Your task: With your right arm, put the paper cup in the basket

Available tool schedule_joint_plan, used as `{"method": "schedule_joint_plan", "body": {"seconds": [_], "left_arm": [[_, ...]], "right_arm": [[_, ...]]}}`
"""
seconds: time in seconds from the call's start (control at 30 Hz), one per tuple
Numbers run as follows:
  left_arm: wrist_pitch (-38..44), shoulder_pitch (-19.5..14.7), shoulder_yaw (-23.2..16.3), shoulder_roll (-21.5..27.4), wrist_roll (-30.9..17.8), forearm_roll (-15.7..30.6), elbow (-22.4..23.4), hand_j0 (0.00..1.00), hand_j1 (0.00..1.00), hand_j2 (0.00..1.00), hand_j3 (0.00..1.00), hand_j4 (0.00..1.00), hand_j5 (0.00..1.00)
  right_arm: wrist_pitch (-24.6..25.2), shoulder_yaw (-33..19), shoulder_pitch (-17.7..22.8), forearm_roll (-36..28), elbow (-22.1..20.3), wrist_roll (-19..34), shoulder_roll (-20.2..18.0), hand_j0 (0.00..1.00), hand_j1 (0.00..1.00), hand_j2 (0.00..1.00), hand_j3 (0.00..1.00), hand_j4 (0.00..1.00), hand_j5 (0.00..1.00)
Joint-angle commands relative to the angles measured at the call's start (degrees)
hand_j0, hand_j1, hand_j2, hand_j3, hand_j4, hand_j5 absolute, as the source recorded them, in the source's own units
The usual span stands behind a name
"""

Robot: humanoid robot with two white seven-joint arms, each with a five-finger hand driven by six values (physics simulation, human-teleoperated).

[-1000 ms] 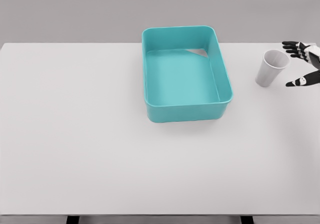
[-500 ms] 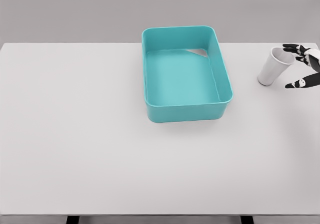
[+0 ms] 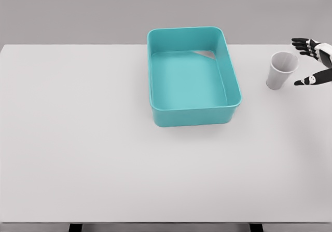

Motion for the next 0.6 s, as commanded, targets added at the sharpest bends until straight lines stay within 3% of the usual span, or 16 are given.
{"method": "schedule_joint_plan", "body": {"seconds": [0.0, 0.23, 0.57], "left_arm": [[0.0, 0.0, 0.0, 0.0, 0.0, 0.0, 0.0, 1.00, 1.00, 1.00, 1.00, 1.00, 1.00], [0.0, 0.0, 0.0, 0.0, 0.0, 0.0, 0.0, 1.00, 1.00, 1.00, 1.00, 1.00, 1.00], [0.0, 0.0, 0.0, 0.0, 0.0, 0.0, 0.0, 1.00, 1.00, 1.00, 1.00, 1.00, 1.00]], "right_arm": [[0.3, 0.0, 0.0, -0.3, 0.2, 0.0, 0.1, 1.00, 1.00, 1.00, 1.00, 1.00, 1.00], [-0.2, 0.1, -2.2, 3.8, 6.1, 0.0, 4.1, 1.00, 1.00, 1.00, 1.00, 1.00, 1.00], [-0.3, 0.1, -2.8, 4.9, 7.1, 0.0, 5.3, 1.00, 1.00, 1.00, 1.00, 1.00, 1.00]]}}
